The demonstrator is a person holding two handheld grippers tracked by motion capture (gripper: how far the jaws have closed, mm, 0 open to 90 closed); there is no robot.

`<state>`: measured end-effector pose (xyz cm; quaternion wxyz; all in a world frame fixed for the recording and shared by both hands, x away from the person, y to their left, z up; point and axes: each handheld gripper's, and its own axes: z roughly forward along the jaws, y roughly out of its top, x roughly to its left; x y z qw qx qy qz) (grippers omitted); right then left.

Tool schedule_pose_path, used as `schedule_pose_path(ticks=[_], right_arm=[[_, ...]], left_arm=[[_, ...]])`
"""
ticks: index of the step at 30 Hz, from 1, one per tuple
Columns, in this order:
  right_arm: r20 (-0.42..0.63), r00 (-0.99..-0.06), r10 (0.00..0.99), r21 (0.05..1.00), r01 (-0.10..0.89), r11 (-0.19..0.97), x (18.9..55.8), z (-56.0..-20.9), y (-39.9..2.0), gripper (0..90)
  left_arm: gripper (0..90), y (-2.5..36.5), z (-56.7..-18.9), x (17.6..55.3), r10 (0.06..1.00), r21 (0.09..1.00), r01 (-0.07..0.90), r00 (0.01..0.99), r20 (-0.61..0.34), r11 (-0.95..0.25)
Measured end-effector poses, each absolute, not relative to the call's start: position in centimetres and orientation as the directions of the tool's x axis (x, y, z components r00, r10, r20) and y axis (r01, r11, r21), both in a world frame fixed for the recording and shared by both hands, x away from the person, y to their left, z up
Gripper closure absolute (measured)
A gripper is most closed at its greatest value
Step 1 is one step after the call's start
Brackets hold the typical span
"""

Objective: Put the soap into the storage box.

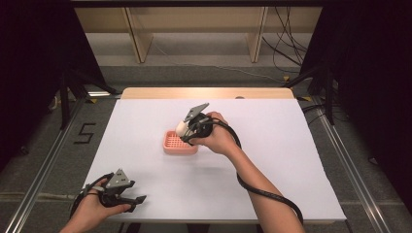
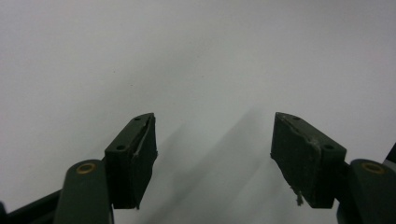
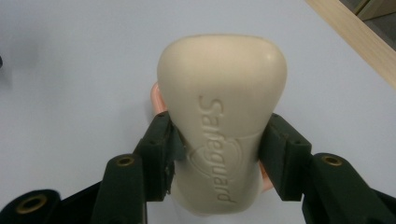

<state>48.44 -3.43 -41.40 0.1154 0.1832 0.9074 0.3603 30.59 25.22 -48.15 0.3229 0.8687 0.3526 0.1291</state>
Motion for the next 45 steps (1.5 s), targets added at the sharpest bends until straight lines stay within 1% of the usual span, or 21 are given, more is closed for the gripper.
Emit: schedule_pose_path(ticks=[1, 4, 11, 12, 13, 15, 23, 25, 28, 30, 31, 33, 34, 45], right_arm=[[-0.069, -0.901, 0.427, 0.700, 0.261, 0.665, 48.4, -41.5, -3.3, 50.3], [-0.077, -0.908, 0.413, 0.702, 0.244, 0.669, 48.5, -41.5, -3.2, 50.3], [-0.072, -0.900, 0.430, 0.699, 0.262, 0.665, 48.6, -41.6, -3.1, 50.3], [-0.088, -0.903, 0.421, 0.700, 0.244, 0.670, 48.7, -41.7, -3.1, 50.3], [-0.080, -0.905, 0.418, 0.700, 0.247, 0.670, 48.7, -41.7, -3.1, 50.3], [-0.080, -0.903, 0.423, 0.691, 0.256, 0.676, 48.8, -41.7, -3.1, 50.3], [-0.082, -0.903, 0.422, 0.691, 0.254, 0.677, 48.9, -42.1, -2.9, 50.3], [-0.074, -0.899, 0.433, 0.694, 0.265, 0.669, 48.9, -42.2, -2.8, 50.3], [-0.081, -0.902, 0.424, 0.693, 0.255, 0.674, 49.1, -42.3, -2.8, 50.3], [-0.080, -0.901, 0.426, 0.692, 0.257, 0.674, 49.1, -42.4, -2.7, 50.3], [-0.079, -0.902, 0.425, 0.692, 0.257, 0.674, 49.1, -42.4, -2.7, 50.3], [-0.079, -0.904, 0.421, 0.684, 0.258, 0.683, 49.2, -42.4, -2.7, 50.3], [-0.075, -0.900, 0.429, 0.682, 0.268, 0.681, 49.1, -42.5, -2.6, 50.3], [-0.067, -0.901, 0.428, 0.681, 0.272, 0.680, 49.4, -42.8, -2.3, 50.3]], left_arm=[[31.0, 25.2, -48.1, 30.6, 0.696, 0.652, 0.529, 0.718, -0.003, -0.543], [31.0, 25.2, -48.1, 30.6, 0.696, 0.652, 0.529, 0.718, -0.002, -0.543], [31.0, 25.3, -48.1, 30.6, 0.697, 0.652, 0.528, 0.718, 0.000, -0.544], [31.0, 25.3, -48.1, 30.6, 0.695, 0.652, 0.527, 0.719, 0.001, -0.546], [31.0, 25.4, -48.0, 30.7, 0.686, 0.651, 0.512, 0.727, 0.019, -0.561], [31.0, 25.4, -48.0, 30.7, 0.686, 0.651, 0.511, 0.728, 0.020, -0.561], [31.0, 25.3, -48.1, 30.6, 0.698, 0.651, 0.531, 0.716, -0.003, -0.542], [31.0, 25.3, -48.1, 30.6, 0.697, 0.651, 0.531, 0.717, -0.004, -0.542], [31.0, 25.3, -48.1, 30.6, 0.697, 0.651, 0.530, 0.717, -0.002, -0.543], [31.0, 25.4, -48.0, 30.6, 0.687, 0.651, 0.515, 0.726, 0.014, -0.558], [31.0, 25.3, -48.1, 30.6, 0.697, 0.654, 0.529, 0.717, -0.004, -0.541], [31.0, 25.3, -48.0, 30.6, 0.689, 0.654, 0.516, 0.725, 0.010, -0.552], [31.0, 25.3, -48.1, 30.6, 0.695, 0.652, 0.527, 0.719, -0.001, -0.545], [31.0, 25.3, -48.1, 30.6, 0.695, 0.653, 0.527, 0.719, -0.002, -0.544]])
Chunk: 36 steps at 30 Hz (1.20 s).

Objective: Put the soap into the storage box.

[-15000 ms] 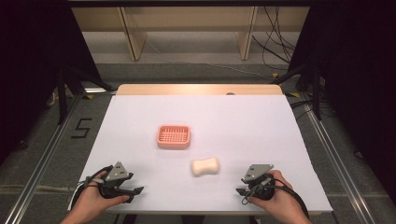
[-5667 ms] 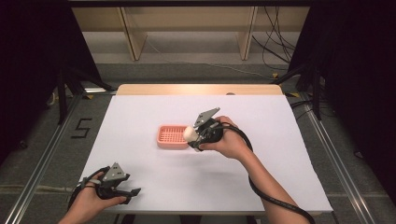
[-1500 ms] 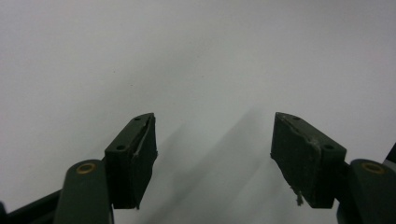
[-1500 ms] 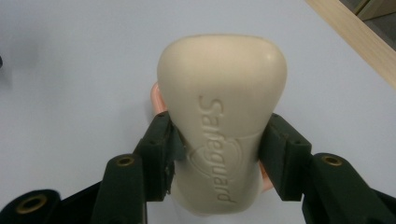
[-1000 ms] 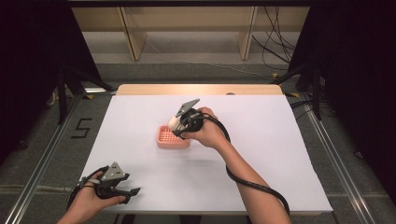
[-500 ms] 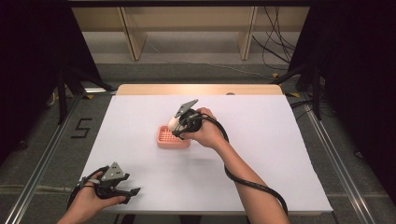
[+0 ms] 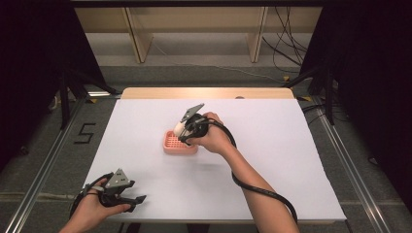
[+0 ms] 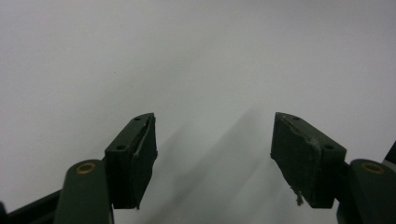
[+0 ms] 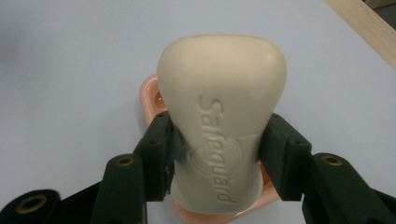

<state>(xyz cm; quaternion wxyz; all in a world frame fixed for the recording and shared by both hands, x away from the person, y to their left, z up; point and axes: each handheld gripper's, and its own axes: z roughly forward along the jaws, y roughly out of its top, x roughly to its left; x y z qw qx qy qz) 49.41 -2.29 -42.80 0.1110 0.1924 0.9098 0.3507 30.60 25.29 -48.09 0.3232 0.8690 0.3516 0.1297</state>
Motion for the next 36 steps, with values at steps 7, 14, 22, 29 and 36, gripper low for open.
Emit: schedule_pose_path(ticks=[7, 14, 22, 29, 36], right_arm=[[-0.068, -0.901, 0.427, 0.675, 0.274, 0.685, 49.60, -43.02, -2.25, 50.3], [-0.060, -0.900, 0.433, 0.674, 0.283, 0.683, 49.74, -43.28, -2.23, 50.3], [-0.069, -0.901, 0.428, 0.670, 0.276, 0.689, 50.05, -43.34, -2.02, 50.3], [-0.071, -0.900, 0.430, 0.660, 0.280, 0.697, 50.14, -43.42, -1.81, 50.3], [-0.076, -0.904, 0.420, 0.652, 0.274, 0.707, 50.28, -43.71, -1.53, 50.3]], left_arm=[[31.0, 25.29, -48.08, 30.60, 0.694, 0.653, 0.527, 0.720, -0.002, -0.544], [31.0, 25.29, -48.10, 30.61, 0.694, 0.652, 0.527, 0.720, -0.002, -0.545], [31.0, 25.29, -48.10, 30.60, 0.694, 0.653, 0.527, 0.720, -0.003, -0.544], [31.1, 25.25, -48.13, 30.59, 0.695, 0.655, 0.529, 0.719, -0.008, -0.539], [31.0, 25.23, -48.14, 30.61, 0.694, 0.654, 0.528, 0.720, -0.006, -0.542]])
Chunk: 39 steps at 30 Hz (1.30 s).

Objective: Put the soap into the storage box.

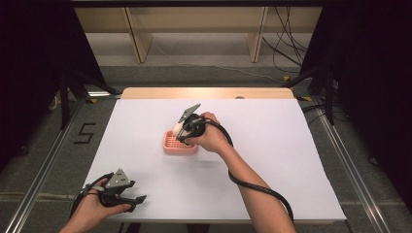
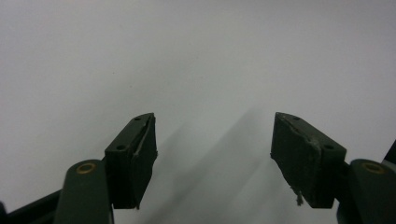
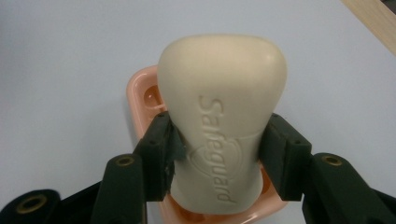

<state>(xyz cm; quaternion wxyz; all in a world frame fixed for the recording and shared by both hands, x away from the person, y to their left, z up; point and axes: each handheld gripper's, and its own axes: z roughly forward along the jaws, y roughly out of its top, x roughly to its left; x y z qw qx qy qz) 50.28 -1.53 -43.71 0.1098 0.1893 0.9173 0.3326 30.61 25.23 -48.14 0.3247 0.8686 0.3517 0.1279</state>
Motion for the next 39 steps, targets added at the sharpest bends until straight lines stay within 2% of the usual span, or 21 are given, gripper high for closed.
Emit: schedule_pose_path(ticks=[9, 17, 18, 39], right_arm=[[-0.098, -0.911, 0.401, 0.645, 0.248, 0.723, 50.6, -43.9, -1.2, 50.3], [-0.081, -0.905, 0.417, 0.630, 0.277, 0.725, 50.5, -44.3, -1.2, 50.2], [-0.095, -0.911, 0.402, 0.637, 0.254, 0.727, 50.8, -44.4, -1.3, 50.3], [-0.117, -0.919, 0.377, 0.607, 0.234, 0.759, 50.8, -45.0, -0.3, 49.5]], left_arm=[[31.0, 25.3, -48.1, 30.6, 0.694, 0.653, 0.527, 0.720, -0.004, -0.543], [31.0, 25.2, -48.2, 30.6, 0.693, 0.653, 0.528, 0.721, -0.006, -0.543], [31.0, 25.2, -48.1, 30.6, 0.691, 0.654, 0.524, 0.723, -0.003, -0.545], [31.0, 25.3, -48.1, 30.6, 0.693, 0.658, 0.530, 0.720, -0.016, -0.535]])
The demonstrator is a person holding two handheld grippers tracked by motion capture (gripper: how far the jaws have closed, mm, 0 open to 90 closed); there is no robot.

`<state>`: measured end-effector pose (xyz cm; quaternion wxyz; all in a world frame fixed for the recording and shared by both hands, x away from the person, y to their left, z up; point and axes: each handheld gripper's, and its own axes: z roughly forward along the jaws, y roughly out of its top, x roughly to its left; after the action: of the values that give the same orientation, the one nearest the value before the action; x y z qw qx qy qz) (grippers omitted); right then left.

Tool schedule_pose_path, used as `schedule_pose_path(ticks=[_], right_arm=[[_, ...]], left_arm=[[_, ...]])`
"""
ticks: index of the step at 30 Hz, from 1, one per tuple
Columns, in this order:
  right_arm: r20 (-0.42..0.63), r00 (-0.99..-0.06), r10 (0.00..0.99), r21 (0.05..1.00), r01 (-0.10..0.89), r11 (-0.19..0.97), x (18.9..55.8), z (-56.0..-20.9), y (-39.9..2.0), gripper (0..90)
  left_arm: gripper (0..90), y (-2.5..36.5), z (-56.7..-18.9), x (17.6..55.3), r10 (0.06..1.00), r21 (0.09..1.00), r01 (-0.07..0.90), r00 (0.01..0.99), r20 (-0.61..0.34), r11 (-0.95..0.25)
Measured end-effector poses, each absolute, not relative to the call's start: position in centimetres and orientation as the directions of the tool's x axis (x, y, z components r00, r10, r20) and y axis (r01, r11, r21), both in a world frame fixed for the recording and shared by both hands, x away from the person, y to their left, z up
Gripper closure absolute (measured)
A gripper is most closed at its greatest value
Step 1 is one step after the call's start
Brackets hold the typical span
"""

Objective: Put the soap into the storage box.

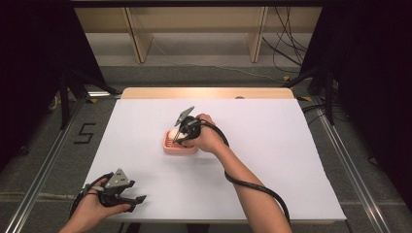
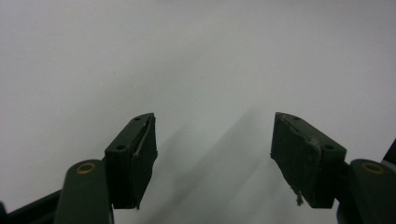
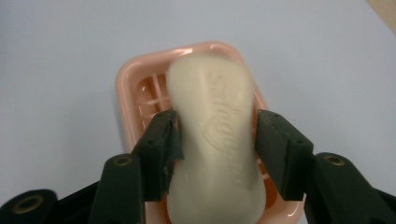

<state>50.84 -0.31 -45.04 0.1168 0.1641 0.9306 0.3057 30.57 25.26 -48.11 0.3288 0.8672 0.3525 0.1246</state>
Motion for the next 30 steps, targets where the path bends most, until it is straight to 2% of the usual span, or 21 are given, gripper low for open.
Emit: schedule_pose_path(ticks=[2, 3, 8, 13, 14, 16, 17, 19, 25, 30], right_arm=[[-0.084, -0.912, 0.402, 0.634, 0.262, 0.727, 50.7, -44.5, -0.4, 48.8], [-0.111, -0.912, 0.395, 0.634, 0.241, 0.735, 50.7, -44.3, -0.5, 49.2], [-0.104, -0.914, 0.393, 0.647, 0.238, 0.725, 50.3, -43.8, -0.9, 51.7], [-0.096, -0.914, 0.394, 0.662, 0.237, 0.711, 49.5, -43.0, -1.6, 64.6], [-0.096, -0.914, 0.394, 0.662, 0.237, 0.711, 49.5, -43.0, -1.6, 64.6], [-0.092, -0.915, 0.393, 0.661, 0.239, 0.711, 49.0, -42.8, -2.0, 69.8], [-0.099, -0.912, 0.399, 0.666, 0.237, 0.707, 48.5, -42.5, -2.5, 75.7], [-0.102, -0.910, 0.401, 0.672, 0.234, 0.702, 48.1, -42.2, -3.0, 79.2], [-0.108, -0.895, 0.433, 0.701, 0.240, 0.671, 46.3, -41.5, -5.1, 86.7], [-0.084, -0.893, 0.442, 0.716, 0.255, 0.651, 44.9, -41.4, -6.8, 86.0]], left_arm=[[31.0, 25.3, -48.1, 30.6, 0.694, 0.656, 0.528, 0.720, -0.009, -0.539], [31.0, 25.2, -48.1, 30.6, 0.694, 0.656, 0.528, 0.720, -0.009, -0.540], [31.0, 25.3, -48.1, 30.6, 0.692, 0.654, 0.525, 0.722, -0.004, -0.544], [31.0, 25.3, -48.1, 30.6, 0.694, 0.655, 0.526, 0.720, -0.005, -0.542], [31.0, 25.2, -48.1, 30.6, 0.695, 0.658, 0.528, 0.719, -0.009, -0.537], [31.0, 25.2, -48.1, 30.6, 0.695, 0.656, 0.528, 0.719, -0.007, -0.539], [31.1, 25.2, -48.2, 30.6, 0.694, 0.656, 0.531, 0.720, -0.015, -0.536], [31.0, 25.3, -48.1, 30.6, 0.689, 0.658, 0.517, 0.725, 0.004, -0.548], [31.1, 25.3, -48.1, 30.6, 0.690, 0.656, 0.520, 0.724, 0.002, -0.548], [31.1, 25.2, -48.2, 30.6, 0.696, 0.654, 0.528, 0.718, -0.004, -0.541]])
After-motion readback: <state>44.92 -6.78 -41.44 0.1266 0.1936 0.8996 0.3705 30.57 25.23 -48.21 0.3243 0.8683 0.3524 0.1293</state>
